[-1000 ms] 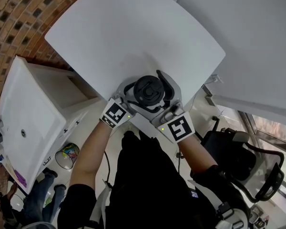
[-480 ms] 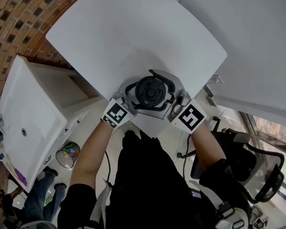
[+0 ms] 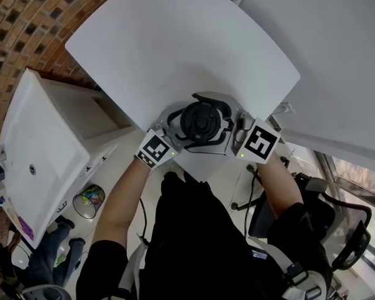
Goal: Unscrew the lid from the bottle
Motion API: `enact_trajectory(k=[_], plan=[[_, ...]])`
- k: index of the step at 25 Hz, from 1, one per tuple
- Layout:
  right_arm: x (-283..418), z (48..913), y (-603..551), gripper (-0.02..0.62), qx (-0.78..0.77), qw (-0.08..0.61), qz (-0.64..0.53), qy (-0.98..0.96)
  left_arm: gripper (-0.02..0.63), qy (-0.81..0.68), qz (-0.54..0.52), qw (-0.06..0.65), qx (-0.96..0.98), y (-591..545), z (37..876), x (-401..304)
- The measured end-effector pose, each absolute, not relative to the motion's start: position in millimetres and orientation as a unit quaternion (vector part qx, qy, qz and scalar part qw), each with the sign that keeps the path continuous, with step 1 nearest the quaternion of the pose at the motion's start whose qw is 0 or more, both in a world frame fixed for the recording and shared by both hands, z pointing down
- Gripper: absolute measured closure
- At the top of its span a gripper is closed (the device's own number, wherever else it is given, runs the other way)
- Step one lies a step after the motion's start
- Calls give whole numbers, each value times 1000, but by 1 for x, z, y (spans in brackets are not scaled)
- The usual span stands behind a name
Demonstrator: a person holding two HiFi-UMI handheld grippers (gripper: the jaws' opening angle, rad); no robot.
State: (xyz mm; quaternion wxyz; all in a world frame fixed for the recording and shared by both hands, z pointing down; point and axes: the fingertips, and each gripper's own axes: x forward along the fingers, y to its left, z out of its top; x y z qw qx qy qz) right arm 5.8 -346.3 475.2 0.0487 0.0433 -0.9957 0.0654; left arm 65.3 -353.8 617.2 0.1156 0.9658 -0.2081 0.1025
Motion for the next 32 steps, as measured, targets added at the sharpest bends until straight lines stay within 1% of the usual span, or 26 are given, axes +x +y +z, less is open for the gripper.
enact_trajectory(k=[5, 8, 17, 20, 29, 32], plan=[[16, 450, -360, 118, 69, -11, 113, -991, 227, -209, 104, 113, 966, -355, 616, 65], [26, 455, -370, 118, 90, -23, 105, -990, 225, -211, 103, 113, 965, -355, 617, 64], [58, 442, -372, 118, 151, -62, 146, -976, 222, -233, 104, 116, 960, -356, 614, 60], [69, 439, -369, 118, 162, -68, 153, -972, 203, -249, 102, 114, 956, -356, 610, 57], [77, 433, -354, 118, 163, -61, 137, -975, 204, -283, 144, 136, 939, -333, 626, 30], [74, 437, -343, 118, 163, -53, 133, -976, 206, -290, 140, 146, 935, -318, 625, 24]])
